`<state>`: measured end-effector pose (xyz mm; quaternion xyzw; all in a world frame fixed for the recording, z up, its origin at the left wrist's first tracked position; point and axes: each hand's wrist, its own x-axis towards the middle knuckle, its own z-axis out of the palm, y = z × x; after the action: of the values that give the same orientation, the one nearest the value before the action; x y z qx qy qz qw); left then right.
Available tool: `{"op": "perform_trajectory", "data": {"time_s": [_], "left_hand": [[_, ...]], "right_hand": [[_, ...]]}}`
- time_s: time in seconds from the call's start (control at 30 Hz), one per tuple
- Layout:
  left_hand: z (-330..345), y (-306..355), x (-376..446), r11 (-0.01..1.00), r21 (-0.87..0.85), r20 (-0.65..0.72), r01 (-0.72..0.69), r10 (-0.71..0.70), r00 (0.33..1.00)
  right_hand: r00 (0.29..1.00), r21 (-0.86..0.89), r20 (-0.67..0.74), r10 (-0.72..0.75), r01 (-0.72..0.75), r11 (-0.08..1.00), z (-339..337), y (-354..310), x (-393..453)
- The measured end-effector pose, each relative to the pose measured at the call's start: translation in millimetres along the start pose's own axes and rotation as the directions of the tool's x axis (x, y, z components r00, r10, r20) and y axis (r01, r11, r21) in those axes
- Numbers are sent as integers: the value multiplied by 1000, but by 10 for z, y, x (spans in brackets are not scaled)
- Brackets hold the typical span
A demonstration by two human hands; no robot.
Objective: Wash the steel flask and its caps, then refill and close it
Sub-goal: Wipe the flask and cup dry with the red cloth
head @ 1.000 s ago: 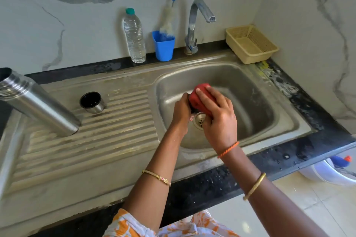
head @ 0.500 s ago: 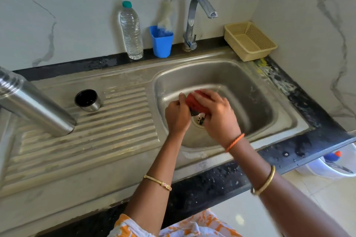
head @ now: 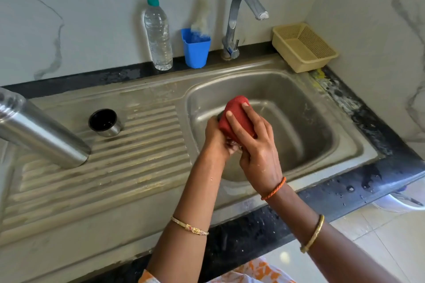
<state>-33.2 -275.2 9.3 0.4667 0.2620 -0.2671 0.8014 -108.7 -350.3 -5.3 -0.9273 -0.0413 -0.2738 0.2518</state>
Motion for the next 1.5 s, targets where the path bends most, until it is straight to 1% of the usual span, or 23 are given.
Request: {"op": "perform_trajectory", "data": {"time_s": [0.03, 0.07, 0.1, 0.17, 0.23, 0.33, 0.43, 0.53, 0.6, 0.67, 0.73, 0.83, 0.9, 0.93, 0.97, 1.0, 1.07, 1.13, 1.2, 1.27, 1.37, 1.43, 1.5], "left_hand": [[-3, 23, -26, 994, -33, 107, 101, -97, 990], [-17, 37, -39, 988, -37, 190, 148, -138, 972], [-28, 47, -60, 988, -21, 255, 153, -143, 956], [-53, 71, -80, 992, 48, 383, 113, -123, 915], [-103, 105, -13, 991, 117, 506, 58, -109, 856], [-105, 213, 112, 973, 231, 583, -3, -136, 801], [-16, 300, 179, 931, 355, 486, -81, -110, 867], [182, 316, 227, 787, 597, 217, -154, 27, 976], [351, 260, 253, 720, 678, 23, -148, 180, 983], [436, 206, 370, 763, 607, -95, -221, 346, 934], [421, 182, 540, 779, 538, -211, -321, 493, 844], [374, 210, 523, 761, 515, -279, -394, 584, 763], [416, 179, 465, 641, 630, -213, -438, 685, 697], [458, 156, 429, 575, 675, -182, -462, 737, 651], [502, 126, 398, 516, 695, -135, -501, 778, 613], [538, 90, 388, 475, 692, -86, -543, 802, 591], [588, -20, 420, 408, 660, -38, -631, 857, 514], [603, -127, 474, 336, 644, -59, -687, 918, 393], [603, -210, 524, 238, 689, -52, -684, 958, 281], [568, -245, 574, 150, 755, 1, -638, 973, 230], [470, -274, 593, 10, 847, 98, -532, 980, 174], [396, -267, 590, 8, 867, 81, -498, 984, 158], [375, -284, 576, 34, 866, 69, -499, 980, 187]], "right_hand": [[998, 15, -32, -55, 55, 998, 0, 34, -18], [993, 57, -70, -92, 97, 994, -17, 49, -23], [990, 135, -100, -95, 108, 985, -40, 54, -9], [996, 386, -85, -5, 38, 922, -117, 43, 73], [998, 633, 41, 46, -62, 772, -199, 113, 226], [968, 784, 250, 2, -204, 587, -250, 341, 470], [875, 781, 483, -36, -412, 468, -363, 571, 713], [798, 722, 582, -154, -420, 550, -440, 781, 992], [783, 700, 585, -211, -356, 619, -426, 843, 1108], [850, 669, 478, -224, -186, 719, -373, 814, 1105], [917, 596, 343, -204, -44, 802, -290, 777, 968], [959, 546, 255, -125, -36, 837, -207, 718, 753], [957, 564, 268, -114, -60, 823, -218, 768, 815], [946, 601, 311, -94, -119, 791, -237, 811, 910], [918, 640, 395, -47, -238, 731, -269, 859, 1031], [862, 653, 507, 4, -387, 651, -292, 927, 1155], [702, 601, 712, -12, -601, 526, -322, 1073, 1333], [593, 550, 803, -62, -696, 461, -351, 1155, 1372], [546, 515, 837, -30, -769, 379, -351, 1193, 1323], [493, 469, 870, 24, -842, 267, -322, 1229, 1239], [465, 449, 883, 66, -877, 169, -312, 1285, 1089], [486, 463, 869, 92, -865, 191, -341, 1269, 996], [520, 481, 844, 135, -843, 240, -371, 1228, 948]]}}
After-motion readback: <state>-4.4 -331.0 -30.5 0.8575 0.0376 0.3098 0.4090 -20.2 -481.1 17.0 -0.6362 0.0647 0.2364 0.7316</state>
